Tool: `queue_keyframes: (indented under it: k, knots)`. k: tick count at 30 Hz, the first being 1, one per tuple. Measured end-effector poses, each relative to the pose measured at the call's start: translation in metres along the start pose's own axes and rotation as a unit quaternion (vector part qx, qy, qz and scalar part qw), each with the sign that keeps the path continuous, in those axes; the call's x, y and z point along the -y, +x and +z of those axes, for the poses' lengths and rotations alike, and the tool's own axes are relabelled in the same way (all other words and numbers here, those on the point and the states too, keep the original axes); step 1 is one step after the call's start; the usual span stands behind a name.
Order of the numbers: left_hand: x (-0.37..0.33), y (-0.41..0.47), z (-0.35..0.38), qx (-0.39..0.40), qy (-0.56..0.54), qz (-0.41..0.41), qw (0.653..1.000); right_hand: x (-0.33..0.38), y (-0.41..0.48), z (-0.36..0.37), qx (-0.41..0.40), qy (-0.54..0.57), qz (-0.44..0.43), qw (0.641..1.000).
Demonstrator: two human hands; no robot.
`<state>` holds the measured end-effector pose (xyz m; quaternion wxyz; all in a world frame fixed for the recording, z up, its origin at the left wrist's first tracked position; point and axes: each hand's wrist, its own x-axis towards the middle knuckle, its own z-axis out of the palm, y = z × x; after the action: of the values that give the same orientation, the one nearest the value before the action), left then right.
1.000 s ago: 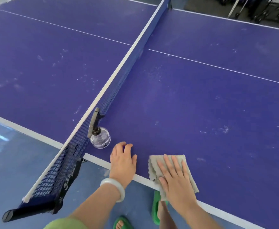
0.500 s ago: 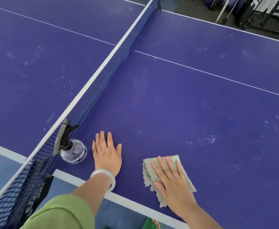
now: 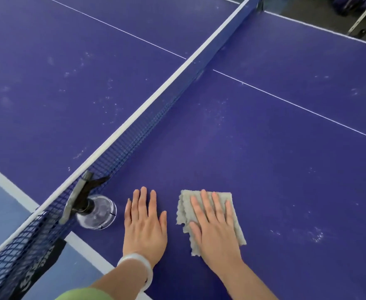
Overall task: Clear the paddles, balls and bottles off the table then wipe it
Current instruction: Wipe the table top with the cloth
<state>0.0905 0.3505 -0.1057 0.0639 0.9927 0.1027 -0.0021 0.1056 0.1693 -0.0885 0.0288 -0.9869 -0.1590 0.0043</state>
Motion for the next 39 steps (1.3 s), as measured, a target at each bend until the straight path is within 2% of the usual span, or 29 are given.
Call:
queue_keyframes:
  k: [2, 4, 6, 8, 9, 12, 14, 17, 19, 20, 22, 24, 26, 28, 30, 33, 35, 36, 39]
  knots:
    - [0.000, 0.001, -0.002, 0.008, 0.007, -0.004, 1.000, -0.031, 0.032, 0.016, 0.040, -0.005, 0.007, 0.999]
    - [0.000, 0.001, -0.004, 0.014, 0.006, -0.007, 1.000, -0.064, 0.045, 0.018, 0.020, -0.019, 0.116, 0.993]
    - [-0.002, 0.001, -0.006, 0.018, 0.003, -0.010, 1.000, -0.085, 0.035, 0.020, 0.009, 0.005, 0.247, 0.969]
    - [-0.002, 0.002, -0.007, 0.017, 0.000, -0.010, 1.000, -0.076, 0.018, 0.017, 0.005, 0.001, 0.287, 0.958]
    - [-0.001, 0.002, -0.007, 0.015, -0.002, -0.009, 1.000, -0.059, 0.012, 0.013, -0.005, 0.006, 0.261, 0.965]
    - [0.000, 0.002, -0.006, 0.012, -0.007, -0.008, 1.000, -0.007, 0.017, 0.014, 0.012, 0.010, 0.091, 0.996]
    - [-0.001, 0.002, -0.006, 0.009, -0.006, -0.003, 1.000, 0.010, 0.044, 0.012, 0.035, 0.022, -0.004, 0.999]
    - [-0.001, 0.002, -0.004, 0.006, -0.001, -0.002, 1.000, -0.011, 0.094, 0.016, 0.055, 0.005, -0.049, 0.997]
    - [-0.001, 0.003, -0.006, 0.006, 0.002, -0.005, 1.000, -0.048, 0.119, 0.014, 0.064, 0.000, 0.006, 0.998]
    - [-0.001, 0.002, -0.006, 0.008, 0.002, -0.007, 1.000, -0.068, 0.127, 0.011, 0.078, 0.011, 0.075, 0.994]
    - [-0.002, 0.002, -0.007, 0.014, 0.000, -0.010, 1.000, -0.099, 0.130, 0.003, 0.098, 0.050, 0.241, 0.964]
    - [-0.001, 0.001, -0.006, 0.019, -0.001, -0.013, 1.000, -0.096, 0.120, -0.001, 0.102, 0.050, 0.329, 0.938]
    - [-0.001, 0.001, -0.007, 0.023, -0.003, -0.015, 1.000, -0.058, 0.103, 0.004, 0.069, 0.019, 0.275, 0.959]
    - [-0.001, 0.002, -0.008, 0.022, -0.003, -0.018, 1.000, -0.015, 0.095, 0.009, 0.049, 0.042, 0.132, 0.989]
    - [-0.002, 0.003, -0.009, 0.022, -0.001, -0.014, 1.000, 0.011, 0.102, 0.013, 0.060, 0.036, -0.009, 0.997]
    - [-0.002, 0.003, -0.008, 0.016, 0.005, -0.010, 1.000, 0.008, 0.133, 0.011, 0.079, -0.007, -0.080, 0.994]
    - [-0.001, 0.003, -0.008, 0.021, 0.007, -0.010, 1.000, -0.014, 0.151, 0.009, 0.085, -0.010, -0.047, 0.995]
    - [-0.001, 0.002, -0.008, 0.023, 0.010, -0.010, 1.000, -0.030, 0.155, 0.009, 0.089, -0.004, 0.002, 0.996]
    - [0.000, 0.002, -0.006, 0.029, 0.017, -0.006, 0.999, -0.085, 0.134, 0.006, 0.085, 0.024, 0.225, 0.970]
